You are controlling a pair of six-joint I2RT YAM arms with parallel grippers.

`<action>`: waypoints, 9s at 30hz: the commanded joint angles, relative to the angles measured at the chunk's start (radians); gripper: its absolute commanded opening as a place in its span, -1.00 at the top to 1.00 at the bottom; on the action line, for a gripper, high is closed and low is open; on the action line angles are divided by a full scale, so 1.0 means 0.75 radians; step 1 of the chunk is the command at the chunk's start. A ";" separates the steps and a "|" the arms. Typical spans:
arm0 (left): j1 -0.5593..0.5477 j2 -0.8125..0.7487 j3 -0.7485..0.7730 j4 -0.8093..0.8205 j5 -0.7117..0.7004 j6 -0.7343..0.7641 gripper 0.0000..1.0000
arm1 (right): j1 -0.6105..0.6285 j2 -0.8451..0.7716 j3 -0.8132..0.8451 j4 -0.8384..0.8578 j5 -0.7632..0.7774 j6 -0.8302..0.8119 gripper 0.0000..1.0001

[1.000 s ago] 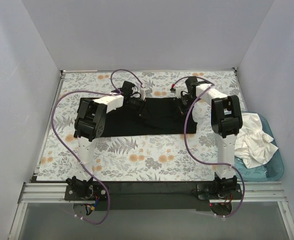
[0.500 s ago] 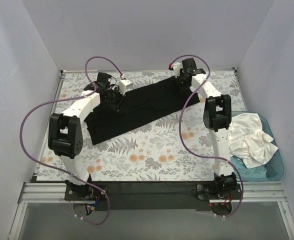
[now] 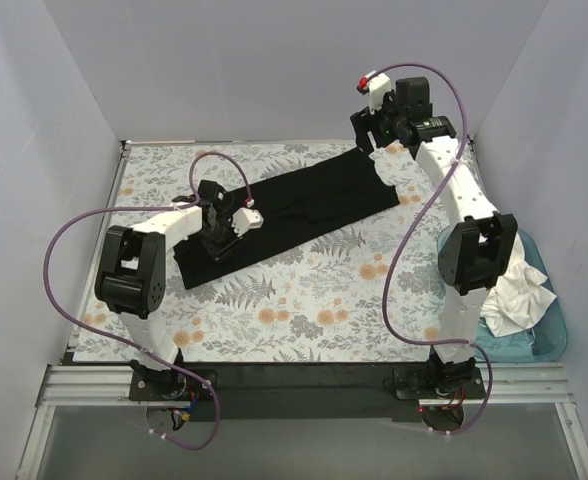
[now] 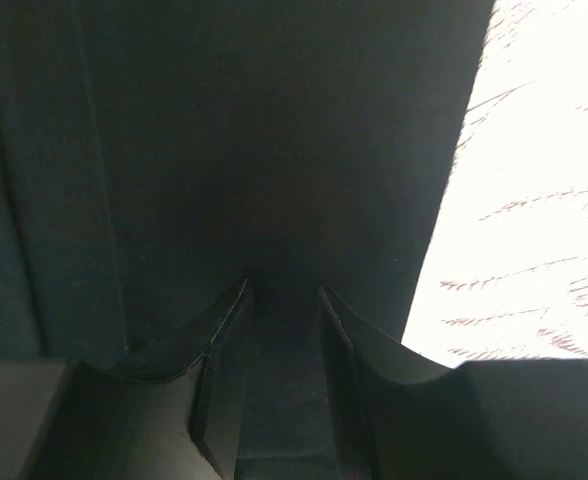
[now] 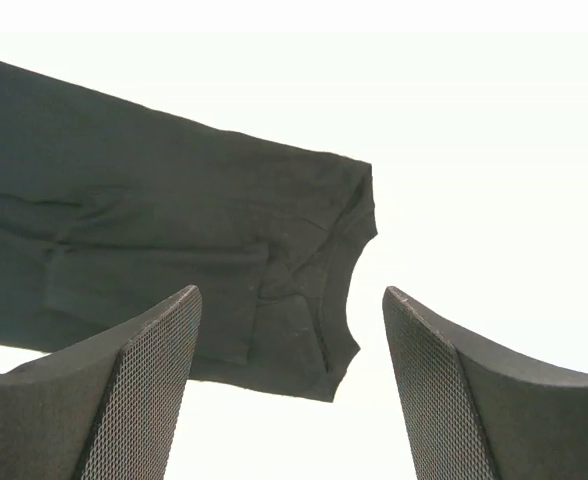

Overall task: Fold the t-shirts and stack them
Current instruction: Fold the tshirt

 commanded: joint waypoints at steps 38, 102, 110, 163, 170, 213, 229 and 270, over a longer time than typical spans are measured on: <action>-0.476 0.052 0.687 0.032 0.827 -0.712 0.33 | -0.228 0.053 -0.279 -0.413 -0.375 0.092 0.11; -0.021 0.493 0.764 0.562 0.287 -1.745 0.30 | 0.017 0.160 -0.177 -0.100 -0.658 0.274 -0.22; 0.141 0.135 0.581 0.485 0.579 -1.477 0.04 | 0.246 -0.112 -0.587 -0.257 -0.529 0.088 -0.11; 0.329 -0.543 -0.051 -0.276 0.694 -0.228 -0.05 | 0.431 -0.037 -0.923 -0.362 -0.065 -0.225 0.07; 0.064 -0.641 -0.184 -0.272 0.578 -0.025 -0.03 | 0.416 -0.139 -0.892 -0.425 0.040 -0.399 0.02; -0.943 -0.932 -0.931 0.665 0.220 -0.154 -0.04 | 0.715 -1.082 -1.845 -0.041 -0.202 -0.671 -0.11; -0.947 -0.786 -0.941 0.681 0.136 -0.178 -0.11 | 0.795 -1.031 -1.997 0.112 -0.054 -0.632 0.03; -0.622 -0.813 -0.555 0.487 0.348 -0.103 1.00 | 0.725 -1.115 -1.608 -0.006 0.009 -0.738 0.97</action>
